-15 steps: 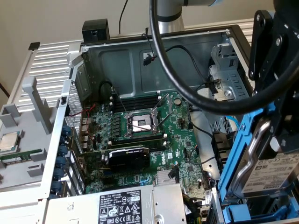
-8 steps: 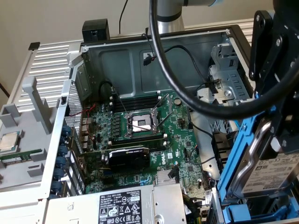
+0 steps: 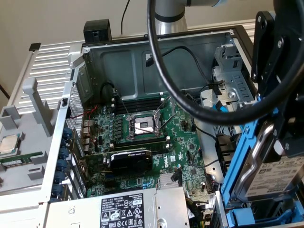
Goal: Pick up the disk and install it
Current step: 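Insert the disk into the insertion slot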
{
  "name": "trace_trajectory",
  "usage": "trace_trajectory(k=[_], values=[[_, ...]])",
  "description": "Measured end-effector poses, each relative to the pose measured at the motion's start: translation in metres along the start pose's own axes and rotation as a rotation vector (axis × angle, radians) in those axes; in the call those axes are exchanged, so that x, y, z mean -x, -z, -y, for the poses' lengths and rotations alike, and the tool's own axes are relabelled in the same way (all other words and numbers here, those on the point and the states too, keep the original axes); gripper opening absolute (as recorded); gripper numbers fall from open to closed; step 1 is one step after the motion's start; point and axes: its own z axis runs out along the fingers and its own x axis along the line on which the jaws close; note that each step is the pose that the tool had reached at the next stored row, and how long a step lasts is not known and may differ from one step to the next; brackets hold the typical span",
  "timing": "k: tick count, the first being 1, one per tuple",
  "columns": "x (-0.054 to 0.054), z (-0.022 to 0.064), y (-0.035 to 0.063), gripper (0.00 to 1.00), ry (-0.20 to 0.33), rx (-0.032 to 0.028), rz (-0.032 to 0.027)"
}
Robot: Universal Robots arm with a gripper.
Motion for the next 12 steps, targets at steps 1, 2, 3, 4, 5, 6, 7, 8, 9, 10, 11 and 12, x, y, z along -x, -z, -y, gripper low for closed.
trace_trajectory(k=[1, 2, 3, 4, 5, 6, 7, 8, 9, 10, 11, 12], values=[[0.0, -0.0001, 0.0, 0.37, 0.0, -0.0017, 0.0001], [0.0, -0.0004, 0.0002, 0.37, 0.001, -0.0035, 0.0001], [0.0, -0.0007, 0.0003, 0.37, 0.001, -0.0053, 0.0001], [0.0, -0.0011, 0.0004, 0.37, 0.001, -0.0066, 0.0], [0.0, -0.0013, 0.0004, 0.37, 0.001, -0.008, 0.0], [0.0, -0.0018, 0.0004, 0.37, 0.001, -0.0095, -0.0001], [0.0, -0.0023, 0.0004, 0.37, 0.001, -0.0112, -0.0001], [0.0, -0.0028, 0.0004, 0.37, 0.001, -0.0135, -0.0001], [0.0, -0.0033, 0.0004, 0.37, 0.002, -0.0161, -0.0001], [0.0, -0.0038, 0.0004, 0.37, 0.002, -0.0186, -0.0001], [0.0, -0.0042, 0.0003, 0.37, 0.002, -0.0206, -0.0001], [0.0, -0.0046, 0.0003, 0.37, 0.002, -0.0218, -0.0001]])
